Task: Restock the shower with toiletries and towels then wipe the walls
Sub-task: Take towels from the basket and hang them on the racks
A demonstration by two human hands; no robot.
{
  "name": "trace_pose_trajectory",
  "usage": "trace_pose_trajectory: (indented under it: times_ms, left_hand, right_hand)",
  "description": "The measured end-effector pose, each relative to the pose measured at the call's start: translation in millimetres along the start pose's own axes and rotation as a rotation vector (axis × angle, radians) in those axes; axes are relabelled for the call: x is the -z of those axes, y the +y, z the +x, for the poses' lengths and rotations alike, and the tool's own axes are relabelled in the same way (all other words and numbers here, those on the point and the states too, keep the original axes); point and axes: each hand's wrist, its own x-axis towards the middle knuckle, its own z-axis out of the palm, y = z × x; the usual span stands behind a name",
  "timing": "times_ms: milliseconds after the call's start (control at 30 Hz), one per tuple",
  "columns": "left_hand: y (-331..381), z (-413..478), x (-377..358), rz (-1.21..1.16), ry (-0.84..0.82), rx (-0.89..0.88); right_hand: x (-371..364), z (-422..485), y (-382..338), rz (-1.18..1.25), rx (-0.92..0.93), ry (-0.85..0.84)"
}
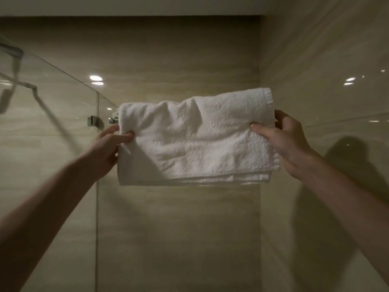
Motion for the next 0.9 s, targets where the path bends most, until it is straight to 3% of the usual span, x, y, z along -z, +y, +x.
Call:
trace_pose_trajectory:
  times_ms: [167,500,900]
  left_hand:
    - [21,75,-24,0.056,0.024,-0.098]
    - [72,186,-69,0.099,0.229,-0.303]
    - [81,294,-99,0.217,0.34,-0.348]
  right_hand:
    - [-3,94,0,0.031,0.074,-0.027]
    - [-23,236,16,0.143,0.148,-0.073]
    - [-49,354,26,0.077,0.122,-0.106]
